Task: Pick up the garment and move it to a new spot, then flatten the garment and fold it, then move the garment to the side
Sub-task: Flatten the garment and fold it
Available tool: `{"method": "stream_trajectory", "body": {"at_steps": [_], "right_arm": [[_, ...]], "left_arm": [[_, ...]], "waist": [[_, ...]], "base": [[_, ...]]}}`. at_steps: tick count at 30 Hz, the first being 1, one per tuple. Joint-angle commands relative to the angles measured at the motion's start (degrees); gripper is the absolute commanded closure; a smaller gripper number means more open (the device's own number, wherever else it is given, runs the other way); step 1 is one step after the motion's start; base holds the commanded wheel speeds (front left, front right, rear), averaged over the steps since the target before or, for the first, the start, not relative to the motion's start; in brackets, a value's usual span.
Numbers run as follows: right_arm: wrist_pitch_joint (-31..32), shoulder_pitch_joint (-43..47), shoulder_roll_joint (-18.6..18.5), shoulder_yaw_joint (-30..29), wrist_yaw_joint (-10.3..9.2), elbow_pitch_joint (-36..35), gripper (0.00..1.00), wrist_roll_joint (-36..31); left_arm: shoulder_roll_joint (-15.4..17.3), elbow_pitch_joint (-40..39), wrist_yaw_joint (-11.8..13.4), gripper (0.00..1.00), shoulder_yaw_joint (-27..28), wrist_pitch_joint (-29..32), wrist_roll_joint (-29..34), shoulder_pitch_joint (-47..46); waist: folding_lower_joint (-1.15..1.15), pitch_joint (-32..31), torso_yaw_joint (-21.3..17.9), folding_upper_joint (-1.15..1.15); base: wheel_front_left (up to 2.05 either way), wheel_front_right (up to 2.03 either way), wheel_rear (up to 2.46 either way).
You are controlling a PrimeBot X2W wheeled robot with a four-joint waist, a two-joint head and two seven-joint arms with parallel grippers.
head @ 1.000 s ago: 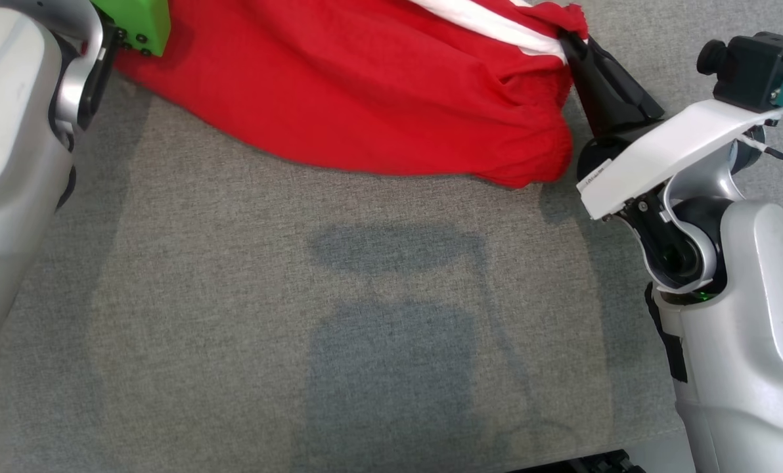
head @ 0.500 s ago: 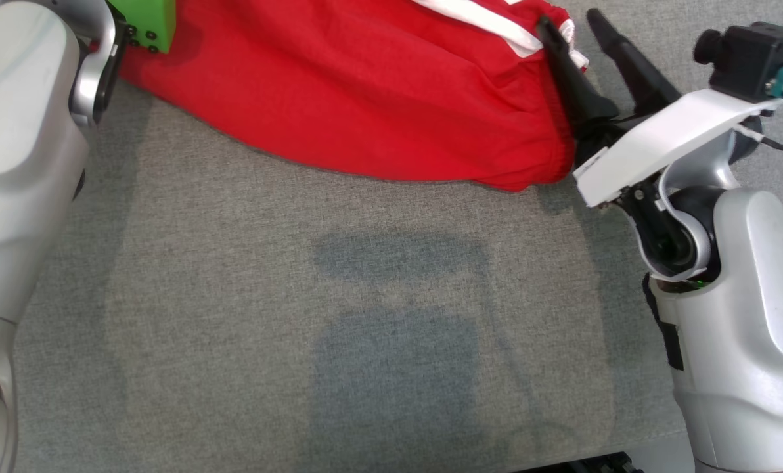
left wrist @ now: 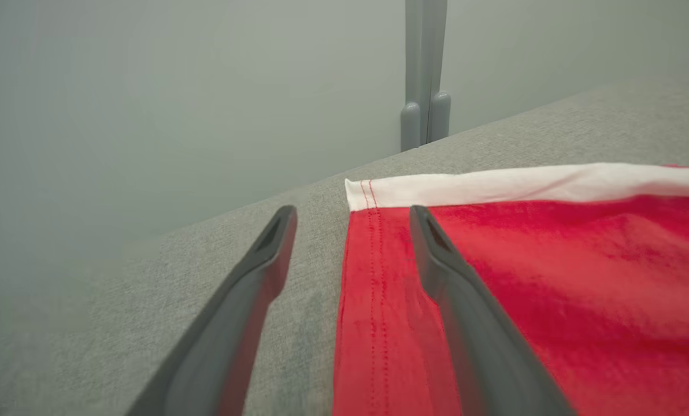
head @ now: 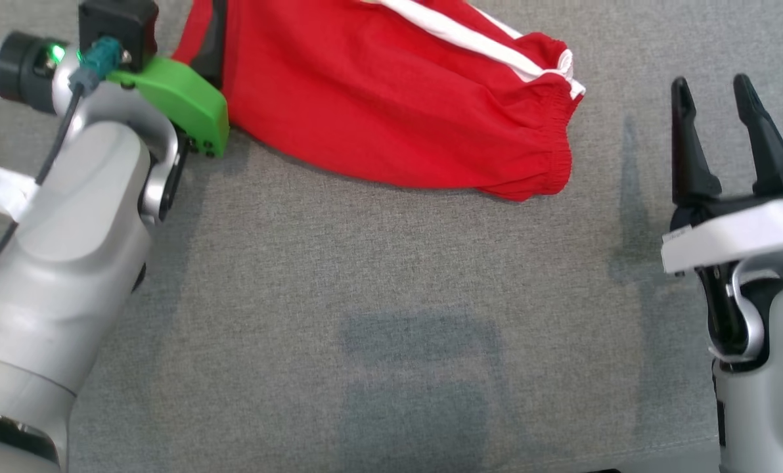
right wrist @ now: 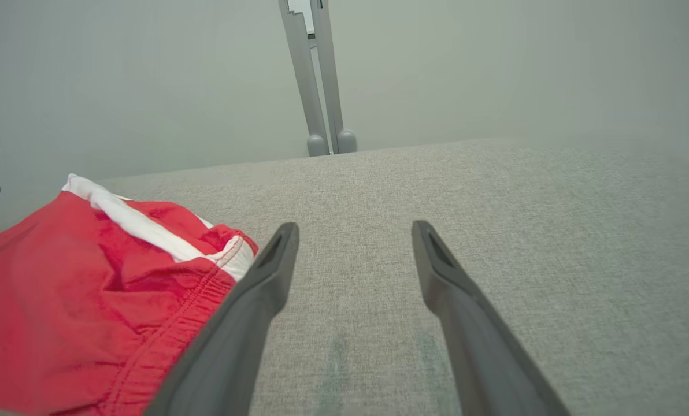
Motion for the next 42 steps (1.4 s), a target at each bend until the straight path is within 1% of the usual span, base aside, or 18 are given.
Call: {"method": "stream_trajectory", "body": {"at_steps": [1,4,8,13,17,21,25,29,33,36,37,38,39,42], "right_arm": [[-1.9,1.69,-0.14,-0.43,-0.02,-0.32,0.0,-1.39],[-6.66,4.34,-0.13,-0.92,-0.02,-0.02,0.0,-4.42],[-13.55,7.98,-0.06,-2.85,-0.05,1.34,0.0,-6.89],[-18.25,12.31,-0.1,-3.0,-0.05,2.75,0.0,-9.41],[-19.81,15.41,-0.13,-2.68,-0.05,3.08,0.0,-10.91],[-20.49,17.36,-0.11,-1.92,-0.05,3.74,0.0,-10.12],[-20.73,17.65,-0.11,-1.26,-0.05,4.13,0.0,-8.88],[-20.95,16.59,-0.11,-0.8,-0.05,3.91,0.0,-8.55],[-20.96,16.09,-0.11,-0.94,-0.05,4.27,0.0,-8.06],[-20.93,15.73,-0.12,-0.8,-0.05,4.42,0.0,-7.77],[-20.93,15.64,-0.1,-0.71,-0.05,4.45,0.0,-7.8],[-20.94,15.53,-0.1,-0.66,-0.05,4.48,0.0,-7.71],[-20.94,15.39,-0.11,-0.67,-0.05,4.48,0.0,-7.69],[-20.95,15.21,-0.1,-0.6,-0.05,4.72,0.0,-7.64]], "left_arm": [[0.18,0.18,0.65,0.0,-0.03,-0.25,-0.44,1.77],[0.61,0.95,1.38,0.0,-0.11,0.39,-1.0,3.96],[0.87,2.05,1.47,0.0,-0.4,1.19,-1.89,6.42],[0.84,3.49,0.73,0.0,-0.52,3.49,-3.7,9.11],[1.03,4.14,-0.37,0.0,-0.14,5.47,-5.69,10.69],[1.62,4.82,-0.53,0.0,0.31,7.14,-7.05,11.11],[2.0,6.36,-0.75,0.0,1.14,10.49,-8.77,10.73],[1.74,7.6,0.32,0.0,1.18,15.49,-10.22,9.69],[1.63,7.56,0.6,0.0,1.33,16.64,-10.86,9.75],[0.79,7.98,0.4,0.0,1.19,18.6,-11.79,10.42],[0.57,8.13,0.43,0.25,1.0,19.29,-11.89,10.64],[0.47,8.02,0.26,0.74,0.9,19.49,-12.07,10.83],[0.31,8.1,0.14,1.0,0.92,20.11,-12.49,11.12],[0.11,8.64,0.27,1.0,0.5,21.91,-13.13,12.2]], "waist": [[0.0,-2.49,0.29,0.0],[0.0,-4.33,-0.09,0.0],[0.0,-6.6,-0.78,0.0],[0.0,-8.94,-1.86,0.0],[0.0,-10.05,-2.75,0.0],[0.0,-9.97,-3.99,0.0],[0.0,-8.84,-5.22,0.0],[0.0,-7.16,-6.09,0.0],[0.0,-6.28,-6.32,0.0],[0.0,-5.96,-6.25,0.0],[0.0,-5.89,-6.18,0.0],[0.0,-5.85,-6.1,0.0],[0.0,-5.85,-6.01,0.0],[0.0,-5.98,-5.71,0.0]], "base": [[0.0,0.0,0.0],[0.0,0.0,0.0],[0.0,0.0,0.0],[0.0,0.0,0.0],[0.0,0.0,0.0],[0.0,0.0,0.0],[0.0,0.0,0.0],[0.0,0.0,0.0],[0.0,0.0,0.0],[0.0,0.0,0.0],[0.0,0.0,0.0],[0.0,0.0,0.0],[0.0,0.0,0.0],[0.0,0.0,0.0]]}}
